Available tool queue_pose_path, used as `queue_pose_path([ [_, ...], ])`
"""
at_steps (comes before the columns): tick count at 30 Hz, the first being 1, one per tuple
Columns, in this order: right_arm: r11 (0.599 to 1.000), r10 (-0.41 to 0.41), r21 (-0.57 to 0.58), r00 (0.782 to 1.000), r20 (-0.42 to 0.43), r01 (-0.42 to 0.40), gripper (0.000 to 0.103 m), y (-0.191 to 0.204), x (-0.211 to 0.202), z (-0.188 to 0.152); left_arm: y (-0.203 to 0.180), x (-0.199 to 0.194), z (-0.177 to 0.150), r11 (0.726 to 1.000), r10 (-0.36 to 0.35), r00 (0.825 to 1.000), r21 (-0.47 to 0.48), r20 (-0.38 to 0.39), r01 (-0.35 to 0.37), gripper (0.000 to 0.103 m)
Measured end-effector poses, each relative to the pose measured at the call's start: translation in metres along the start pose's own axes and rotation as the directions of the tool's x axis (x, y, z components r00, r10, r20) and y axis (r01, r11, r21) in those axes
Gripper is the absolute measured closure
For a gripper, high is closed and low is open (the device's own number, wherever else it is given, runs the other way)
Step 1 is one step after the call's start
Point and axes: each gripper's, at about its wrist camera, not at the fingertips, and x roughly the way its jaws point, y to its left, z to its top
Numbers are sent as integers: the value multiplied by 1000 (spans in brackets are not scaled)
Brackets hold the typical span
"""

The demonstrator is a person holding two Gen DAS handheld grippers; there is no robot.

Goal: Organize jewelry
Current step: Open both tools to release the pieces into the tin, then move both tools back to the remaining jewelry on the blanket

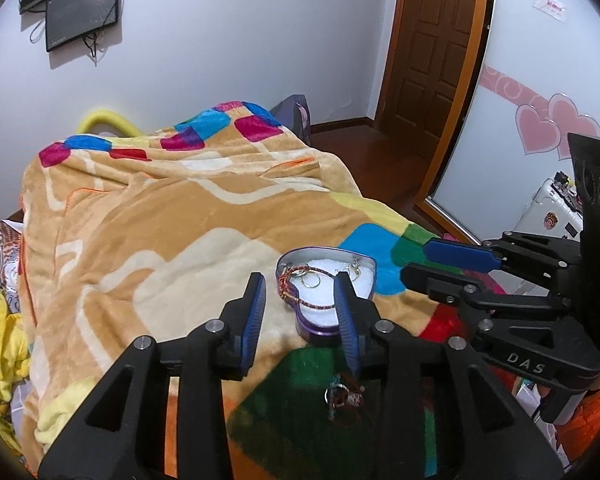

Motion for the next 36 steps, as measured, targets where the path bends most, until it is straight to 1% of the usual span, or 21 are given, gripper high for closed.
queue_pose_path([
  [4, 1000, 0, 4, 1000, -4, 0, 74, 4, -6, -7, -2, -8, -9, 1000, 5, 1000, -1, -4, -5, 66],
  [9, 1000, -2, 3, 1000, -23, 2, 74, 7, -9, -18, -1, -9, -27, 1000, 2, 999, -17, -47, -3, 66],
  [18, 1000, 8, 28, 997, -77, -6, 74, 13, -4, -45, -11, 6, -64, 1000, -15, 989, -1, -146, 15, 66],
  [22, 999, 14, 42, 995, -101, -10, 74, 13, -2, -56, -16, 13, -76, 1000, -15, 985, 11, -170, 17, 66],
  [27, 998, 41, 49, 990, -135, -34, 74, 17, 9, -65, -9, 20, -89, 1000, -15, 980, -12, -200, 13, 66],
  [33, 996, 84, -3, 985, -151, -86, 74, 37, 23, -69, 3, 18, -96, 1000, -8, 978, -26, -208, 3, 73],
  [36, 995, 91, -25, 985, -145, -96, 75, 44, 29, -69, 9, 16, -98, 999, -10, 978, -37, -208, 2, 76],
])
